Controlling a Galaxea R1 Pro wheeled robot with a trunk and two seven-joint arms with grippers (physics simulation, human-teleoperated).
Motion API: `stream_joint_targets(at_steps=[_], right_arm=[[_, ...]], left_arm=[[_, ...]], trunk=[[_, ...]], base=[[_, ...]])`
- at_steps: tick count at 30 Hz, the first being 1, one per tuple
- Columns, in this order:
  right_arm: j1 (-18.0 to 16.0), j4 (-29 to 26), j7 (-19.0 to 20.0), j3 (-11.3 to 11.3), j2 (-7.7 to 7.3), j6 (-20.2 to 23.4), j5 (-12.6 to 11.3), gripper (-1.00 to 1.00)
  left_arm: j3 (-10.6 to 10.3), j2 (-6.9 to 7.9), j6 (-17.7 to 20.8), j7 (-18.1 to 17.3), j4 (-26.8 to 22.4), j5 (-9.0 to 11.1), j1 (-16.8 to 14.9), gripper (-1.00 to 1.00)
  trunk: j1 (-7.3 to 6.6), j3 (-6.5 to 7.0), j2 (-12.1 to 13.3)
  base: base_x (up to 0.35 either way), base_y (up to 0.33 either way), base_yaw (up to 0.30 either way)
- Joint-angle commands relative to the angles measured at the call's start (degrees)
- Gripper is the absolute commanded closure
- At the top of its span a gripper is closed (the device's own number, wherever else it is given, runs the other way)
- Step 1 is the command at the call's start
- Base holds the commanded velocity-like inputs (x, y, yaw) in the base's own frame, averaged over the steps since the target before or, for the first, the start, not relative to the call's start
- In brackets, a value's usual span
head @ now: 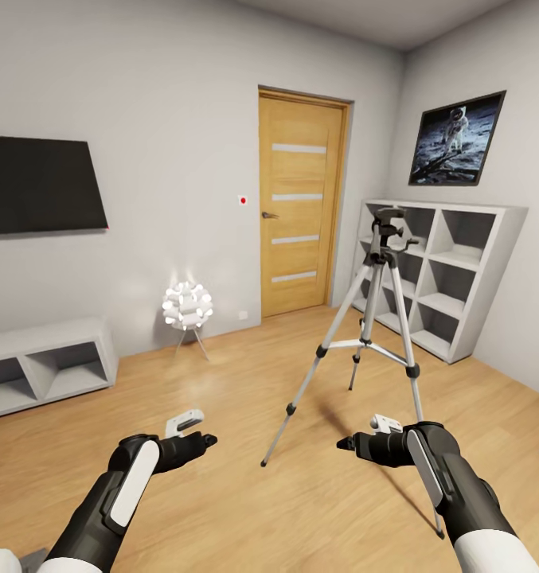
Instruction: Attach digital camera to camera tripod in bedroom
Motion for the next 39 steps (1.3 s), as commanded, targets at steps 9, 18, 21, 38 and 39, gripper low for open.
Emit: stream_joint_targets(at_steps=[9,18,21,38,39], right_arm=[[0.0,-0.3,-0.1,0.1,0.04,0.3,-0.1,-1.00],[0.0,-0.1,0.0,0.2,0.05,0.3,-0.3,-1.00],[0.0,-0.1,0.0,0.2,0.05,0.3,-0.4,-1.00],[0.0,-0.1,-0.1,0.1,0.05,0.3,-0.3,-1.00],[0.0,-0.2,0.0,-0.1,0.05,0.3,-0.3,-1.00]], left_arm=[[0.1,0.01,-0.1,0.6,0.0,0.5,0.0,-1.00],[0.0,0.01,-0.2,0.6,0.3,0.5,0.0,-1.00],[0.0,0.01,-0.2,0.6,0.5,0.5,0.0,-1.00],[-0.1,0.01,-0.3,0.6,0.7,0.6,0.0,-1.00],[0.1,0.01,-0.3,0.6,0.2,0.6,0.0,-1.00]], trunk=[[1.98,-1.68,-3.7],[3.96,-3.30,-7.3],[4.62,-3.84,-8.5],[8.35,-6.89,-15.3],[8.57,-7.07,-15.7]], base=[[0.000,0.000,0.000],[0.000,0.000,0.000],[0.000,0.000,0.000],[0.000,0.000,0.000],[0.000,0.000,0.000]])
